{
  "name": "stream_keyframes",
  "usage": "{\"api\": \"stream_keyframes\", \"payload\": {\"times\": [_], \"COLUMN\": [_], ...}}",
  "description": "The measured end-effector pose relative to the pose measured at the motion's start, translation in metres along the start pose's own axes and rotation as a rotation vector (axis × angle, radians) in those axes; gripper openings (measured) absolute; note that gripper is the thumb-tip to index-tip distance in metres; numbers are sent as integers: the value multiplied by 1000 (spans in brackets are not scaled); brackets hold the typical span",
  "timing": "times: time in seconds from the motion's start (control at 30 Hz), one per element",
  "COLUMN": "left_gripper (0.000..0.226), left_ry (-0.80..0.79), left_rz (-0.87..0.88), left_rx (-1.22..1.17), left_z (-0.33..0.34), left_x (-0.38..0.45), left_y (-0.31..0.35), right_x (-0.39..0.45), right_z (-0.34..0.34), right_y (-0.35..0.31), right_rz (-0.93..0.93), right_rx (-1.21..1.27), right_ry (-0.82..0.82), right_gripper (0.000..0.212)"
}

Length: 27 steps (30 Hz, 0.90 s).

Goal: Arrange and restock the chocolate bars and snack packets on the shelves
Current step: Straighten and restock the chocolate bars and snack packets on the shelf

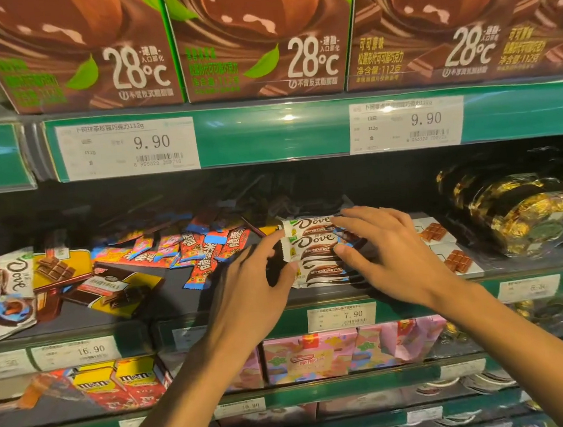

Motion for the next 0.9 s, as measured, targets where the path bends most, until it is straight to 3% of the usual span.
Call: {"api": "stream_keyframes", "payload": {"times": [0.3,0.67,0.77,0.9], "left_gripper": [34,62,64,63], "left_ry": [174,11,-22,-35], "left_rz": [1,52,59,43], "left_rx": [327,598,614,615], "left_z": [-56,-75,-76,-79], "left_x": [-4,2,5,10], "left_y": [-55,-88,-91,-94], "right_x": [32,120,135,138], "right_z": [2,24,45,67], "right_y": [-59,-104,-98,-88], "right_rz": [-35,130,175,221], "right_rx": [5,-49,-56,-48], "right_ry": [21,-408,-519,-636], "right_gripper": [34,39,31,60]}}
Point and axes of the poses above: each hand's wrist, its own x-axis towards the middle knuckle, its own z-axis out of the palm, y = z × x, the point moved 3 cm from there along x, towards the middle knuckle
